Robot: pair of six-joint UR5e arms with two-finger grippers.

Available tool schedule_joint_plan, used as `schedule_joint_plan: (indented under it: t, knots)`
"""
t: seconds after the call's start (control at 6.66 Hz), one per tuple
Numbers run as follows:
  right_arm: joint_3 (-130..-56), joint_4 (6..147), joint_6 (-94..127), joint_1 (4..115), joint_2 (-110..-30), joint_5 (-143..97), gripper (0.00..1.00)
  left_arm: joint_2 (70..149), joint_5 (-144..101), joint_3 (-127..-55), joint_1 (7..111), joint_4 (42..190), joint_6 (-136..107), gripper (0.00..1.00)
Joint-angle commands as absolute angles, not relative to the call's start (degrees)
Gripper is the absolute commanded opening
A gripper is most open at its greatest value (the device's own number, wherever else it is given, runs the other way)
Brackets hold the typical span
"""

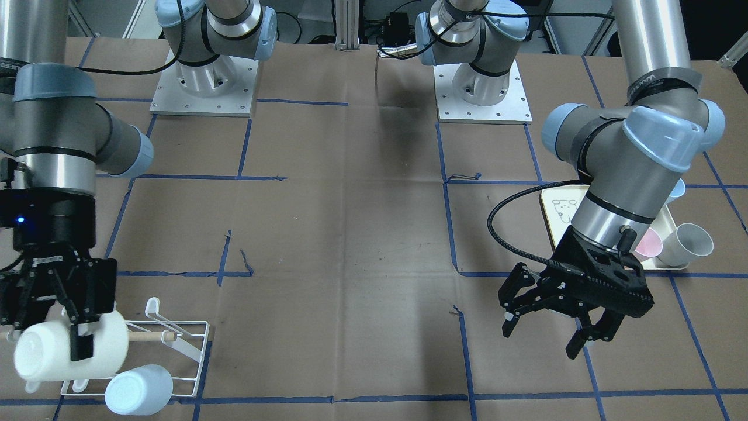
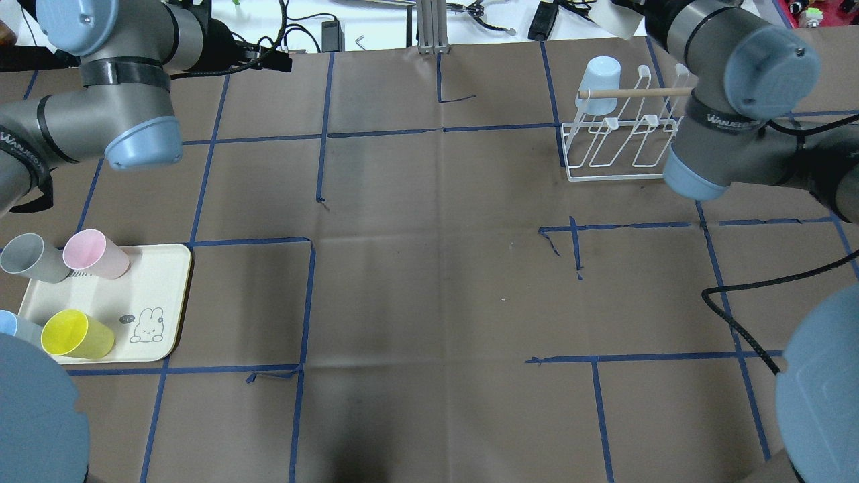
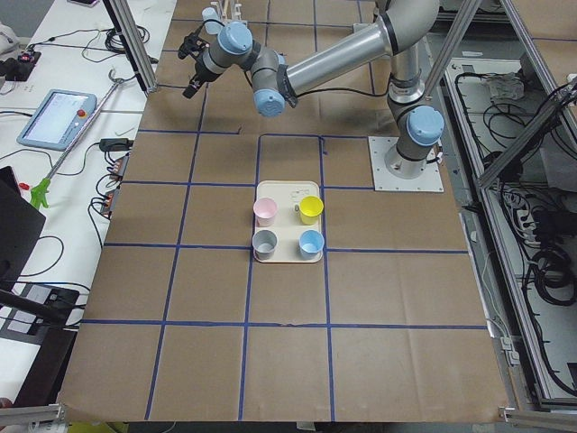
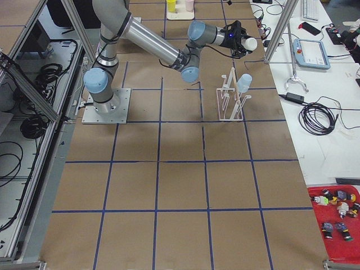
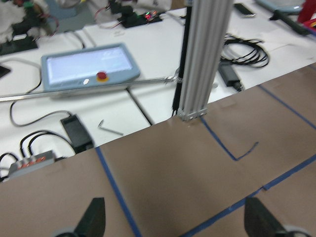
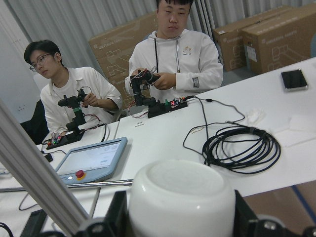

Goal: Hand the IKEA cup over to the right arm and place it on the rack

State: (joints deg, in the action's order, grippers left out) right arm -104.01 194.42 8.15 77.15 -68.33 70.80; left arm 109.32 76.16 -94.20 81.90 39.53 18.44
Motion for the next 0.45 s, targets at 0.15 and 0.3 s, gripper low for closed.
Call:
schedule_joint_plan:
  t: [0.15, 0.3]
  knots:
    - [-102.93, 195.55, -11.75, 69.44, -65.06, 60.56, 0.19, 102.41, 90.6, -92.56, 86.83, 71.37, 6.27, 0.99]
    - [-100.4, 196.34, -16.65, 68.74, -61.65, 60.56, 0.19, 99.87, 90.62, -90.29, 86.92, 79.89, 5.2, 0.99]
